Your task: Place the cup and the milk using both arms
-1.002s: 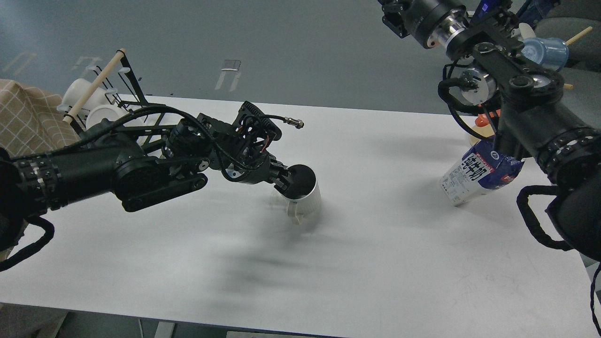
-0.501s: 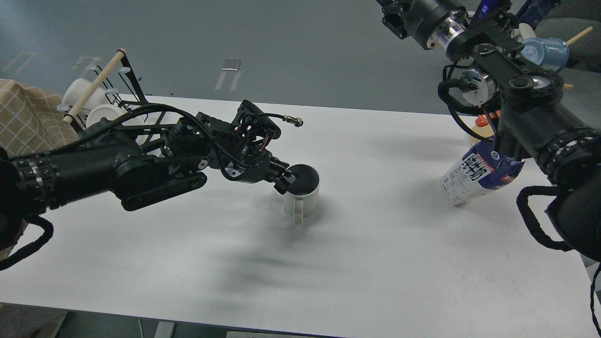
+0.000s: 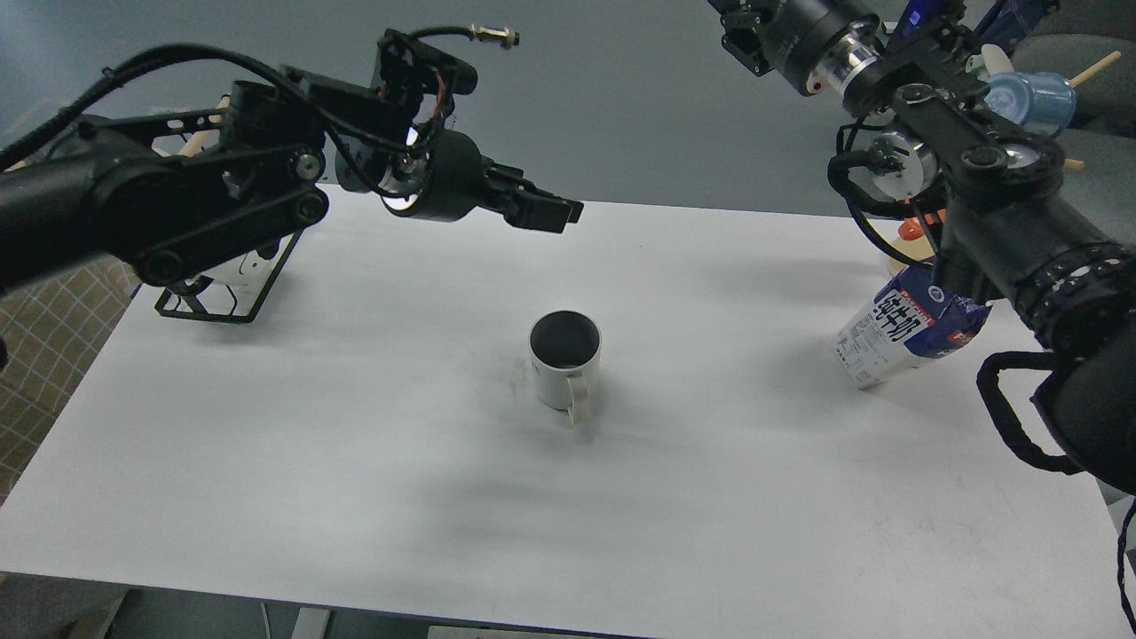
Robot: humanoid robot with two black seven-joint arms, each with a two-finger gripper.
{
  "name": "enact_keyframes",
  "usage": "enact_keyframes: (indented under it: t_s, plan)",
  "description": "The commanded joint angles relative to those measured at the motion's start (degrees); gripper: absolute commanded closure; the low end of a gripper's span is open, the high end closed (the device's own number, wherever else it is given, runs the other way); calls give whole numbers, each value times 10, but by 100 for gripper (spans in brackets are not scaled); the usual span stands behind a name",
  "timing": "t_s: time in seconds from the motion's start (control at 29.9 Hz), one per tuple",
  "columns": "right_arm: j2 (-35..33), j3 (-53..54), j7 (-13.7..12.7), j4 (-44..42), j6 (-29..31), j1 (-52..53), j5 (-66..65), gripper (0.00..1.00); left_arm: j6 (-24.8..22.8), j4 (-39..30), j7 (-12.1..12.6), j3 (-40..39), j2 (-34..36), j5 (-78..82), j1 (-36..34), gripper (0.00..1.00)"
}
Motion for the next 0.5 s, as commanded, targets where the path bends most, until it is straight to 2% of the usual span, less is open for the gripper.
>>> enact_keyframes:
  t_s: [0.0,0.1,0.17,0.3,0.47]
  plan:
    - [0,-7,0,0,-3,17,-7,0,0,10,9,-94,31,-102,3,2]
    - [0,-40,0,1,-3,37,-16,0,0,16,11,-138,47,-151,24,2]
    - [0,-99,0,2,-10,57,-17,0,0,18,11,-171,65,-198,59,2]
    - [0,-170,0,9,-11,80,-17,0,0,22,11,-198,74,-248,110,2]
    - [-122,-240,0,110,-10,107,-20,0,0,24,10,-205,89,-278,139,2]
